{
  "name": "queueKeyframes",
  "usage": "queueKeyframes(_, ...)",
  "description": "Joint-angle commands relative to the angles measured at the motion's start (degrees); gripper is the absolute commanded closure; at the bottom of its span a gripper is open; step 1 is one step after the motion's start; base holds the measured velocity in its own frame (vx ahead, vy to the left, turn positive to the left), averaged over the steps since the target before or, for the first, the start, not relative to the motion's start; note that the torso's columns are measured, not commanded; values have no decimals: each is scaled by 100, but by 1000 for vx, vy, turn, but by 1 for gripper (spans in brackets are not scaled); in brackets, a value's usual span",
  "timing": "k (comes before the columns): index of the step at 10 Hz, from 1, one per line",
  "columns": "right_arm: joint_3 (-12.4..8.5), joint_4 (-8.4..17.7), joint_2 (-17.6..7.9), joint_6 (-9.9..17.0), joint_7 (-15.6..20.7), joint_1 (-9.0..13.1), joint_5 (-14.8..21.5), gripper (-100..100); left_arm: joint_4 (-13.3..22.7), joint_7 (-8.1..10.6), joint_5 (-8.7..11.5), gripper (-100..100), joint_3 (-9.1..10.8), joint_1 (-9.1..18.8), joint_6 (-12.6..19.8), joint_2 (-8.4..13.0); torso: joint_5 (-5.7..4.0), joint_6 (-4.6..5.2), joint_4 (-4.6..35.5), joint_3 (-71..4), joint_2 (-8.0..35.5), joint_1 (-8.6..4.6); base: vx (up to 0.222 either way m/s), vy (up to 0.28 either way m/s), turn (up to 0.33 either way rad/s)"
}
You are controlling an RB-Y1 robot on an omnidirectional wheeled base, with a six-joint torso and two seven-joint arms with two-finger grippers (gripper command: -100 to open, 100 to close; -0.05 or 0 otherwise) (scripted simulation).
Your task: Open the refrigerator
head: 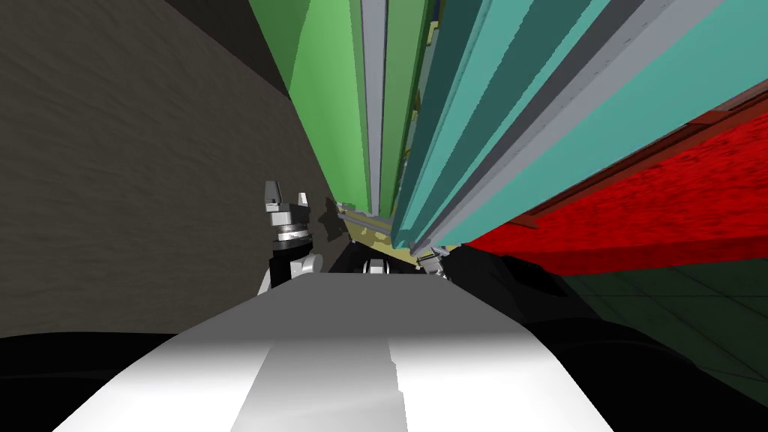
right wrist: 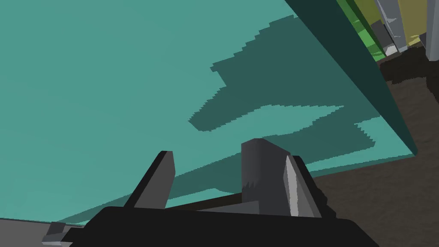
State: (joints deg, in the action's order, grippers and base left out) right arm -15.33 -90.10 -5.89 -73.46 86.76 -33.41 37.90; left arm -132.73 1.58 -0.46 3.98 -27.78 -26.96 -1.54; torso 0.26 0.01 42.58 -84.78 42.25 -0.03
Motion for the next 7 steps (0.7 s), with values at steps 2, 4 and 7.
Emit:
queueKeyframes(2,198,-72,-237,-325,-227,35,73,100,1,0,0,0,1,0,0,1,-10,21,11,32,48,-35,-146,-198,119)
queueKeyframes(4,303,-79,-359,-482,-329,37,122,100,1,0,0,0,1,0,0,0,-12,22,0,23,27,-27,-137,-162,99)
queueKeyframes(7,461,-91,-541,-718,-482,40,196,100,1,0,0,0,1,0,0,1,-7,8,1,4,6,-15,-140,-171,117)
